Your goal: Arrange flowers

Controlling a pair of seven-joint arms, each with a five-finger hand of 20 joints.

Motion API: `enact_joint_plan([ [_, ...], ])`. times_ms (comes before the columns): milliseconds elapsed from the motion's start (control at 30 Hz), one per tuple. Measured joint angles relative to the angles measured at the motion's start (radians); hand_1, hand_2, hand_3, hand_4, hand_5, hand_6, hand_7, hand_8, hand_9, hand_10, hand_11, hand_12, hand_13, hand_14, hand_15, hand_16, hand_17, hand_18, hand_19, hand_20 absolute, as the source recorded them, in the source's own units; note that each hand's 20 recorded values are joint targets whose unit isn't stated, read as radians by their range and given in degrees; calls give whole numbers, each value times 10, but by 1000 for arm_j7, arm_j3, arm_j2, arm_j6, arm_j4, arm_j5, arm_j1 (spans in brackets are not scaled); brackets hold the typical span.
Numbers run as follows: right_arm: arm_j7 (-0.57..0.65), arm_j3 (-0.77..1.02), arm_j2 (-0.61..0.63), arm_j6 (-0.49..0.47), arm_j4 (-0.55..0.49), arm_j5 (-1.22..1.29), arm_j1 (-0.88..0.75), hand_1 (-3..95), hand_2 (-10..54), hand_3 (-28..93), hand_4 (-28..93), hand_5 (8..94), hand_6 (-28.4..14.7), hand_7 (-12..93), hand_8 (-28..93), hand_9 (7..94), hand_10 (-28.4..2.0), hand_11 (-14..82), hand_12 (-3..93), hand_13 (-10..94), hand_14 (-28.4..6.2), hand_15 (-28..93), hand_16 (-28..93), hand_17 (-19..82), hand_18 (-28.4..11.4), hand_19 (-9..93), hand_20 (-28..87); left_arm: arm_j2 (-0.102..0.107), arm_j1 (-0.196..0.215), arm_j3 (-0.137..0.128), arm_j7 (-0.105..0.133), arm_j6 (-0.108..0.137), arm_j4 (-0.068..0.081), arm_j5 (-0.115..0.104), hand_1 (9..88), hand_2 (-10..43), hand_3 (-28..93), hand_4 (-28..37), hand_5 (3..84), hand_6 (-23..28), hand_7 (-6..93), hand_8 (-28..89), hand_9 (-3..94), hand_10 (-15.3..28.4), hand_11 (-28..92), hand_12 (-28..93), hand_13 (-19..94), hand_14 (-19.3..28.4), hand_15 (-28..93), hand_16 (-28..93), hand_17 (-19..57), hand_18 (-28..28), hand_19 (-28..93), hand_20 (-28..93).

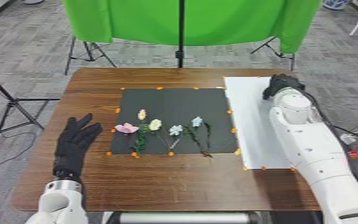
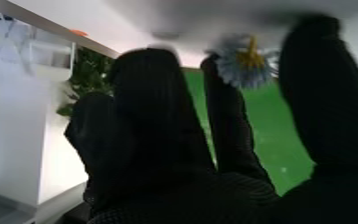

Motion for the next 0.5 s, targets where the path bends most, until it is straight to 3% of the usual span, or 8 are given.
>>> enact_joint_plan([
  [167, -60, -3, 9, 213, -1, 43, -41, 563, -95, 564, -186, 698, 34, 239, 26, 838, -109, 148, 301, 879, -26, 656, 297, 643, -125, 932, 597, 0, 1, 0, 1, 0, 0, 0, 186, 115, 606, -283, 449, 43, 87, -65, 489, 138, 189, 122, 388, 159, 157, 28, 68, 135, 157, 245],
  [267, -121, -21, 23, 338, -1, 80, -70, 586, -95, 559, -183, 760, 33, 256, 42, 884, -100, 149, 318, 903, -16, 650, 299, 665, -119, 932, 607, -1, 0, 0, 1, 0, 0, 0, 186, 115, 605, -283, 449, 42, 88, -64, 489, 138, 189, 123, 388, 159, 158, 28, 68, 135, 157, 245],
  [500, -137, -116, 93, 415, -81, 152, -120, 603, -95, 562, -186, 780, 18, 246, 50, 908, -94, 144, 330, 914, -10, 646, 305, 675, -114, 932, 616, -2, 0, 0, 3, 0, 0, 0, 187, 115, 605, -283, 451, 42, 89, -65, 493, 140, 189, 123, 389, 161, 159, 28, 69, 135, 158, 246],
])
